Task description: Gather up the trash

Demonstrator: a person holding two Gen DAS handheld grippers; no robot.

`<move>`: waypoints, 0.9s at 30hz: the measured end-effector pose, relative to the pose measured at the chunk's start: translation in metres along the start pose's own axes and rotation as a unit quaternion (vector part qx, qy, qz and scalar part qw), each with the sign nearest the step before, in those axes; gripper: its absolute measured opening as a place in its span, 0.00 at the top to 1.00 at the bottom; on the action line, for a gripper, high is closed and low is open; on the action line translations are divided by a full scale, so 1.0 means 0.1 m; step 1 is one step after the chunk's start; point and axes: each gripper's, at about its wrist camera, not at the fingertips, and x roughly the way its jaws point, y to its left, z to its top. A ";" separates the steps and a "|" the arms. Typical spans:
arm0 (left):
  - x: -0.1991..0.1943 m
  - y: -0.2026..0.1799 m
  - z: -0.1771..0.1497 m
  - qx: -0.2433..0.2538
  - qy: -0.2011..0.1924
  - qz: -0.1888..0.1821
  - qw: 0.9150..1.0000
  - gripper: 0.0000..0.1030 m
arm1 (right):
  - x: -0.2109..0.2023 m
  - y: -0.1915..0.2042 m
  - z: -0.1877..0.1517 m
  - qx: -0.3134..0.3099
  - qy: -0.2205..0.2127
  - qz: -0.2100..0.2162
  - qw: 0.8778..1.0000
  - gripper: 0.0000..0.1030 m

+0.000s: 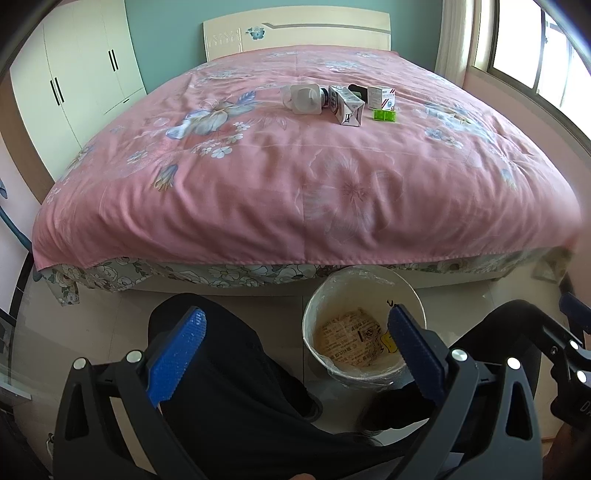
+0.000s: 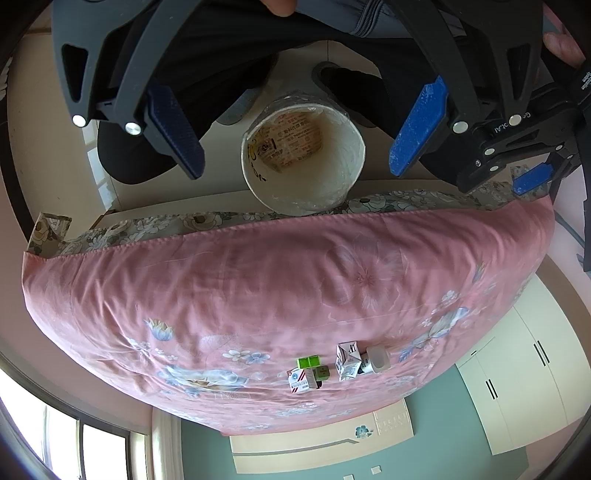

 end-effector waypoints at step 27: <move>-0.06 -0.07 0.05 0.020 -0.010 -0.002 1.000 0.02 | 0.02 0.01 0.00 -0.007 -0.002 0.000 1.000 0.05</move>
